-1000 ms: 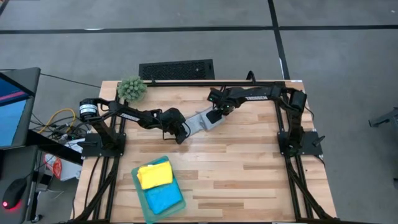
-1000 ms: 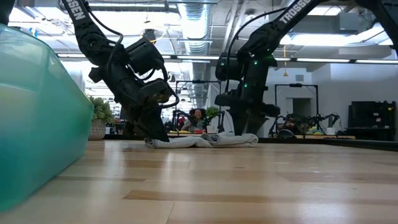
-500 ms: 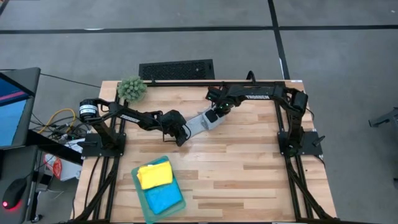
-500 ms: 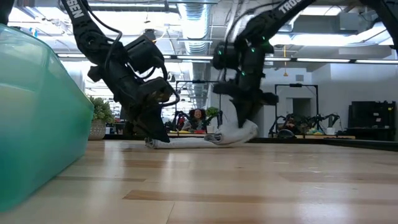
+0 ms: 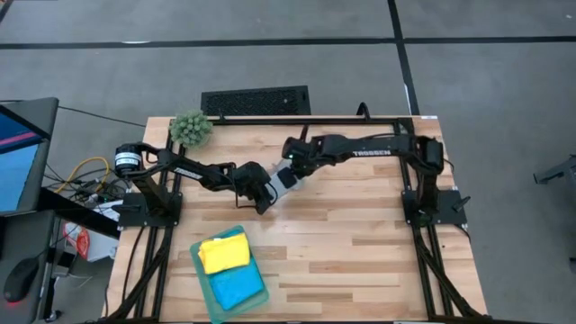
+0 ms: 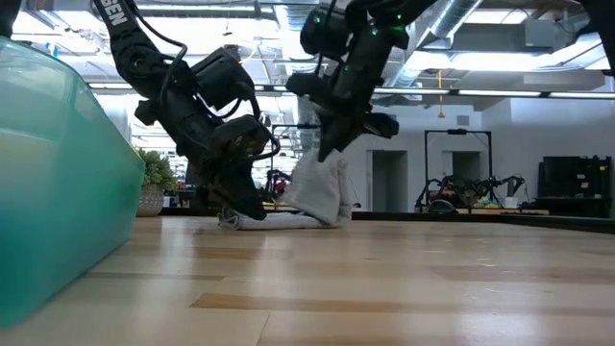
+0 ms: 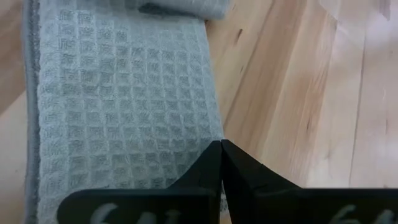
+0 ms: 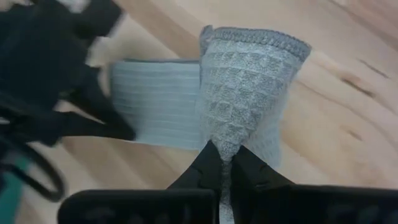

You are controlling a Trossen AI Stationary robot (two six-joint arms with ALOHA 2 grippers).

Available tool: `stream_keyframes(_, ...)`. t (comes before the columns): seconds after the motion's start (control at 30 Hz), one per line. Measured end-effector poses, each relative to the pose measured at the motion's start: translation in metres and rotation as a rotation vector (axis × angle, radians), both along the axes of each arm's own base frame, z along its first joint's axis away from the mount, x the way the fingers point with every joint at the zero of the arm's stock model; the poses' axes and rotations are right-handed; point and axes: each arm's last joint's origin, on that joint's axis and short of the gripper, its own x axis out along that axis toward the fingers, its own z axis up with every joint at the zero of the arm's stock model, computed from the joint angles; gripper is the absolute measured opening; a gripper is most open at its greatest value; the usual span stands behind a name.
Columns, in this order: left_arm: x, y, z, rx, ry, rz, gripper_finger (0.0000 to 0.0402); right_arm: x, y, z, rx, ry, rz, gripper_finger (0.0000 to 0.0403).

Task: Fold microfiber towels
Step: Fold the gray towel and put into the bin

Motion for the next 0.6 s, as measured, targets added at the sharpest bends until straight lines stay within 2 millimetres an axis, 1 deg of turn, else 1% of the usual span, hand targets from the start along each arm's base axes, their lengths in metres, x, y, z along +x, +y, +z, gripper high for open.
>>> stream_keyframes(0.17, 0.003, 0.0, 0.003, -0.005, -0.037, 0.012, 0.0, 0.009, 0.014, 0.003, 0.004, -0.077, -0.001, 0.0027)
stream_keyframes(0.27, 0.004, 0.001, 0.004, -0.006, -0.062, 0.017, 0.0, 0.015, 0.018, -0.003, -0.004, -0.089, -0.008, 0.0029)
stream_keyframes(0.33, 0.005, 0.001, 0.005, -0.013, -0.066, 0.02, 0.0, 0.012, 0.018, -0.006, -0.004, -0.054, -0.014, 0.0029)
stream_keyframes(0.4, 0.005, 0.001, 0.005, -0.022, -0.068, 0.025, 0.0, 0.016, 0.017, -0.01, -0.008, -0.061, -0.017, 0.0029)
stream_keyframes(0.47, 0.005, 0.0, 0.006, -0.024, -0.076, 0.028, 0.0, 0.013, 0.016, -0.016, -0.005, -0.018, -0.014, 0.003)
stream_keyframes(0.6, 0.007, 0.001, 0.008, -0.012, -0.105, 0.033, 0.0, 0.016, 0.017, -0.012, -0.01, -0.058, -0.013, 0.003)
